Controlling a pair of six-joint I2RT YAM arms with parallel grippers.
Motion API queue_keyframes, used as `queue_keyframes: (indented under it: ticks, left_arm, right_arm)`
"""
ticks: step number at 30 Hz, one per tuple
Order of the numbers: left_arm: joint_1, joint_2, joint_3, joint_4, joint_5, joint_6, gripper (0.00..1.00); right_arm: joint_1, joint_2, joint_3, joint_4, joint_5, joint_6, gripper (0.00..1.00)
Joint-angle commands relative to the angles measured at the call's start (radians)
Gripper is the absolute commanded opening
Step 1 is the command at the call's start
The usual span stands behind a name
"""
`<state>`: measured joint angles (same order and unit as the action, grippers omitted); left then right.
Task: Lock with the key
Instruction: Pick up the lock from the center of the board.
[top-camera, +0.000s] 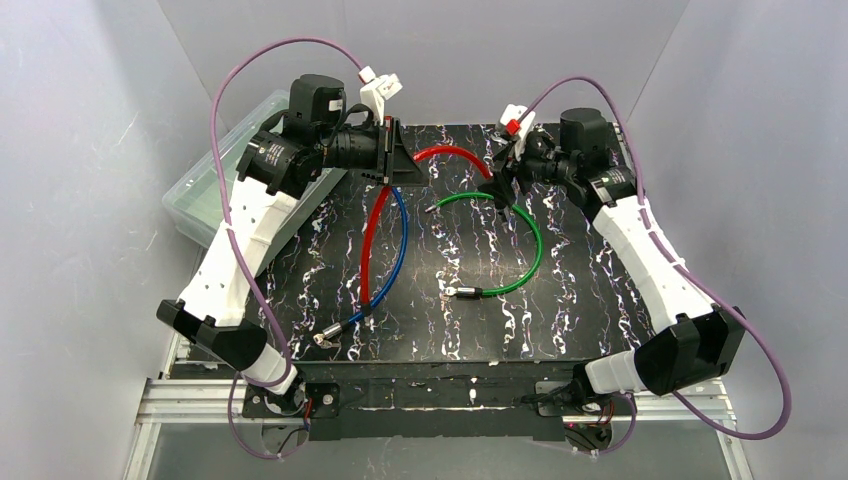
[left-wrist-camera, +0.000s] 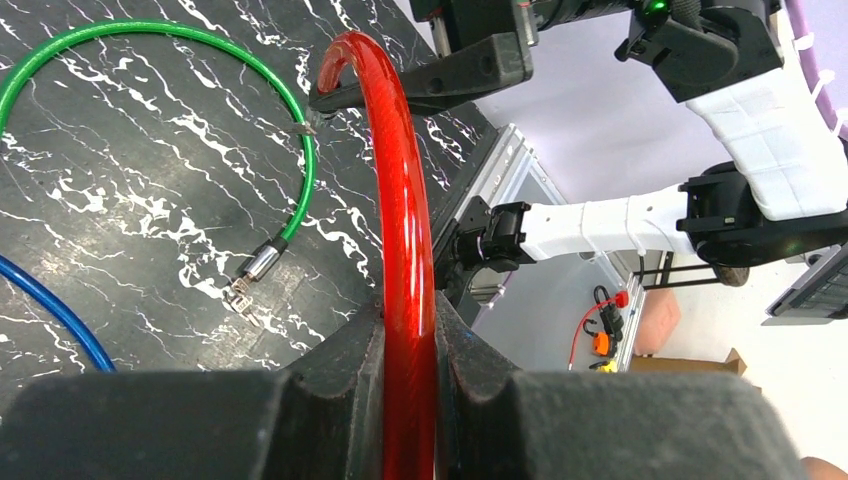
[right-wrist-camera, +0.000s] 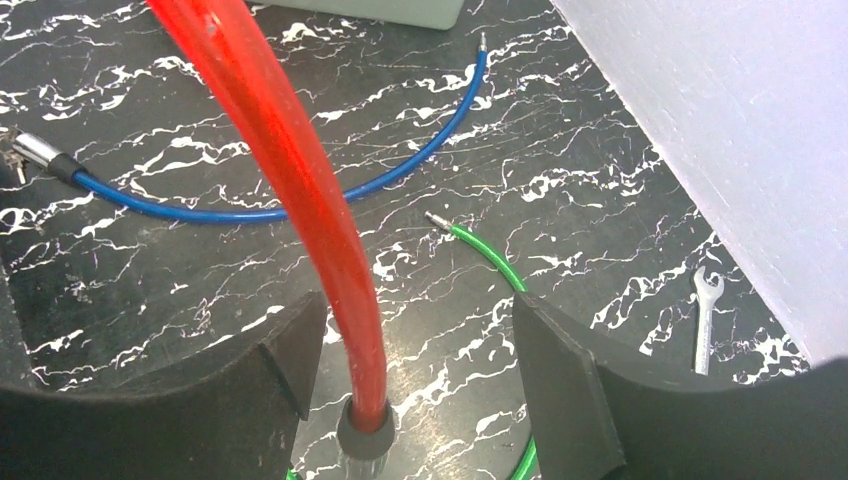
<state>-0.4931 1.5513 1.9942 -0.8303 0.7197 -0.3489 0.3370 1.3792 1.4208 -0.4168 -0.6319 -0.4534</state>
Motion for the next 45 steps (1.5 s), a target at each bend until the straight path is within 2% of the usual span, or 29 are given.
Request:
queue_keyframes:
  ticks: [1,9,12,17,21,23,28,33,37,45]
  left_arm:
    - [-0.001,-0.049,0.023,0.042,0.075,-0.021,0.00]
    - [-0.001,-0.059,0.017,0.046,0.071,-0.013,0.00]
    - [-0.001,-0.062,0.020,0.046,0.070,-0.005,0.00]
    - [-0.001,-0.072,0.002,0.045,0.036,0.031,0.00]
    - [-0.002,-0.092,-0.033,0.045,0.001,0.075,0.00]
    - [-0.001,-0.107,-0.058,0.045,-0.011,0.101,0.03]
    - [-0.003,-0.156,-0.148,0.045,-0.045,0.180,0.20]
    - [-0.003,-0.202,-0.213,0.016,-0.063,0.290,0.41]
    - [-0.003,-0.215,-0.223,-0.042,-0.074,0.368,0.54]
    - [-0.003,-0.293,-0.362,0.015,-0.063,0.427,0.57]
  right_arm:
    - [0.014,-0.009,-0.016,0.039,0.037,-0.039,0.74]
    - [0.018,-0.012,-0.026,0.036,0.058,-0.044,0.51]
    - [0.017,-0.012,-0.036,0.044,0.061,-0.034,0.37]
    - [0.017,-0.008,-0.032,0.106,0.087,0.085,0.01]
    - [0.017,0.008,0.012,0.184,0.123,0.244,0.01]
    - [0.017,0.020,0.038,0.221,0.134,0.334,0.01]
    - [0.017,0.039,0.103,0.276,0.127,0.499,0.01]
    - [0.007,0.048,0.140,0.344,0.028,0.648,0.01]
    - [-0.009,0.045,0.155,0.386,-0.012,0.735,0.01]
    - [-0.037,0.043,0.137,0.508,-0.074,0.933,0.01]
